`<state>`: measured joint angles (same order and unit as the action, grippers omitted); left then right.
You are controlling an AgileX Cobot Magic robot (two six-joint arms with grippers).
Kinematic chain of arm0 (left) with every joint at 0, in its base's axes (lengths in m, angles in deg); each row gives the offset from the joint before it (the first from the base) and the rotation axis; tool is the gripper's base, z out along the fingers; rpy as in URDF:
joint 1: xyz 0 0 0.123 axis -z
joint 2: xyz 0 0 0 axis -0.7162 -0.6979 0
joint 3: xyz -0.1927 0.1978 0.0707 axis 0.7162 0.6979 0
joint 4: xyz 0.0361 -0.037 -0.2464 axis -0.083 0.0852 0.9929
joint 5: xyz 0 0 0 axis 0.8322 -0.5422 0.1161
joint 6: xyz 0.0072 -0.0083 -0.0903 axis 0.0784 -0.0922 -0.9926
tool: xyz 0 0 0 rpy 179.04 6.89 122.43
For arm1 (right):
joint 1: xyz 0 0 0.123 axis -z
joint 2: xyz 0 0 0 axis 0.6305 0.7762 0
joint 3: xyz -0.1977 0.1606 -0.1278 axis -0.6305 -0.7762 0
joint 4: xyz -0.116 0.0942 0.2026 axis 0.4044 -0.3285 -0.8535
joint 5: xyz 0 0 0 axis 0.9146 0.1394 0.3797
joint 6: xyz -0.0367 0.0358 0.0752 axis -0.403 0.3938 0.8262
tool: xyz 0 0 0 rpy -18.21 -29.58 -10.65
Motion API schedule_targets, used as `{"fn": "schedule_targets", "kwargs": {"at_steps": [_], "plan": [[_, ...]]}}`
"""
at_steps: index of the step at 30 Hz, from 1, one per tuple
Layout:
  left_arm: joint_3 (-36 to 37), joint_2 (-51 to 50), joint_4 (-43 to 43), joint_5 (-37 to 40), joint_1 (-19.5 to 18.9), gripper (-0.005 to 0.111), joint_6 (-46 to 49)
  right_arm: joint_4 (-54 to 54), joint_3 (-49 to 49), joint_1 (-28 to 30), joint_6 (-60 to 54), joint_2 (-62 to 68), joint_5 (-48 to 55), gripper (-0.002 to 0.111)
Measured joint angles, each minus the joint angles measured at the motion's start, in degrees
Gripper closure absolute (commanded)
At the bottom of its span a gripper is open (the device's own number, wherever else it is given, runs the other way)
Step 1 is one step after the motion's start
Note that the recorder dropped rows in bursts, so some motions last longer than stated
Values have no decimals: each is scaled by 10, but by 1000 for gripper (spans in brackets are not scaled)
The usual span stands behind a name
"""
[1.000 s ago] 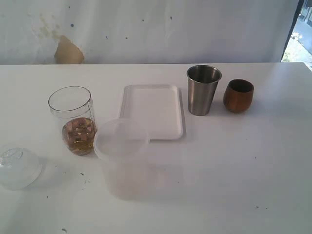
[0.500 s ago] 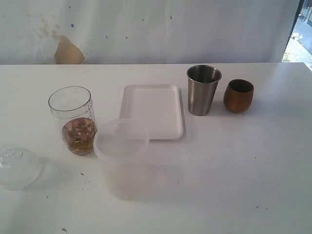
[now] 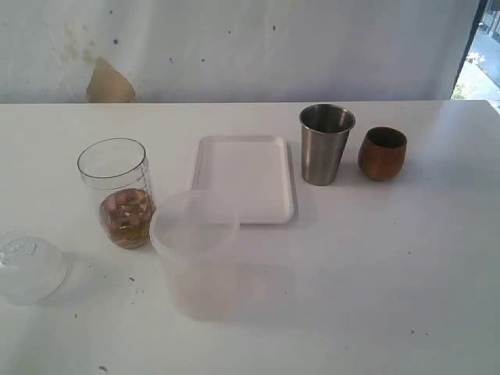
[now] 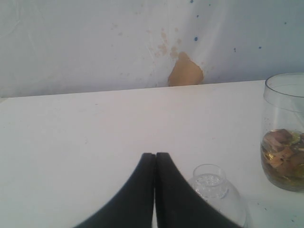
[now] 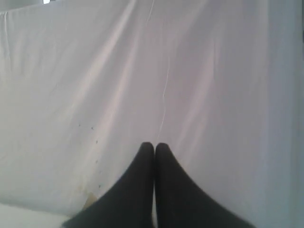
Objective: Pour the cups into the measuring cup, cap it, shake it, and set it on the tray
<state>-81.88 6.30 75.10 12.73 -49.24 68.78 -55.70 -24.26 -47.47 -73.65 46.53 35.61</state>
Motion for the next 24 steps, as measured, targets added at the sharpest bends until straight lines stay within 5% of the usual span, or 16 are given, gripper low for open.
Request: {"fn": "schedule_targets", "kwargs": {"at_steps": [10, 24], "plan": [[0, 0, 0, 0, 0, 106, 0, 40, -175, 55, -64, -97, -155, 108], [0, 0, 0, 0, 0, 106, 0, 41, -449, 59, -102, -99, -239, 108]]}}
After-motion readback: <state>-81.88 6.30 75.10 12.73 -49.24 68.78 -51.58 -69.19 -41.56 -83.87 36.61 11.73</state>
